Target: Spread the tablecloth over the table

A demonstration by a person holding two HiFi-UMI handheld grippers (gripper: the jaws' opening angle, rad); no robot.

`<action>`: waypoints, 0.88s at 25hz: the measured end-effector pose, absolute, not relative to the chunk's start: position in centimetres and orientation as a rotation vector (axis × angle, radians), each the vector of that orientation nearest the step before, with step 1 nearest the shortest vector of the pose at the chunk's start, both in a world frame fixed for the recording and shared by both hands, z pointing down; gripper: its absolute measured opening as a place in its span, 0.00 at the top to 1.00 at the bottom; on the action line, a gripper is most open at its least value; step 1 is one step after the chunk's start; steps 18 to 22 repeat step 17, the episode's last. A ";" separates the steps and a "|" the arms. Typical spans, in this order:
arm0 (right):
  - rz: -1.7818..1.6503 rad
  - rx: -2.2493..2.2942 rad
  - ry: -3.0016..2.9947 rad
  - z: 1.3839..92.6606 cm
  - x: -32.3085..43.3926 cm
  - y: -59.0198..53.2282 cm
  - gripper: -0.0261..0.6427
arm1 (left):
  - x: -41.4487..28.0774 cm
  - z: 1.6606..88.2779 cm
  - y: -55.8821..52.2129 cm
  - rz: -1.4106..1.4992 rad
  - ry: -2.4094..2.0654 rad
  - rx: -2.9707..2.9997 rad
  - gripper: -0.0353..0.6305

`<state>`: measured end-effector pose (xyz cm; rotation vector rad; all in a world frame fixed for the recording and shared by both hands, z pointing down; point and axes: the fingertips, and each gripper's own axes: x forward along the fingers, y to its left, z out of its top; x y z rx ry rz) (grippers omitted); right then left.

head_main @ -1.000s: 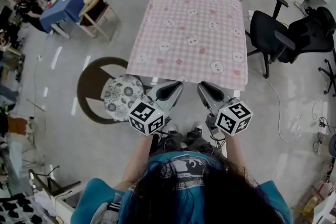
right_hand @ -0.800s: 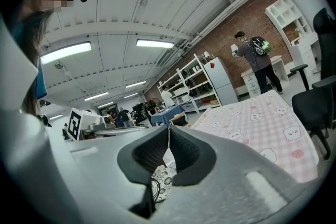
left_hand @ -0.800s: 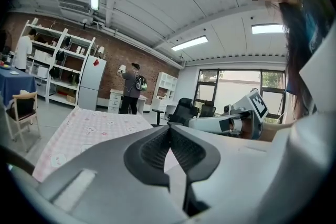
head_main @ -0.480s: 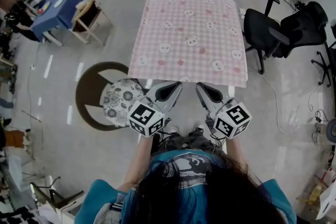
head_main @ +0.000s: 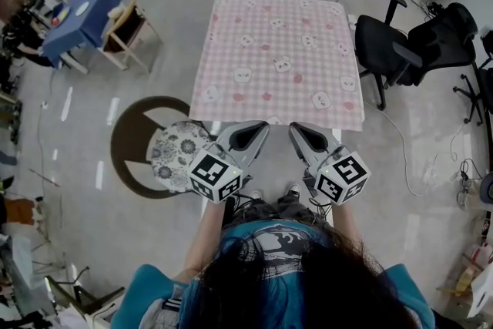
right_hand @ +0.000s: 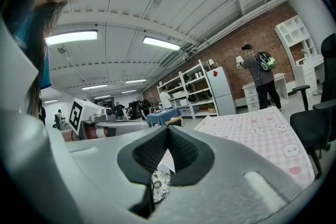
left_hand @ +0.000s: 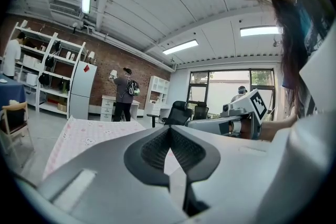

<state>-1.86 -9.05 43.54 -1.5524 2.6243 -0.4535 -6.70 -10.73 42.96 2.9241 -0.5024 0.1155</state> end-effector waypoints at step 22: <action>-0.486 -1.593 2.606 44.3 -1.6 -9.8 0.96 | -6.5 43.5 -11.4 0.114 -0.456 2.919 0.93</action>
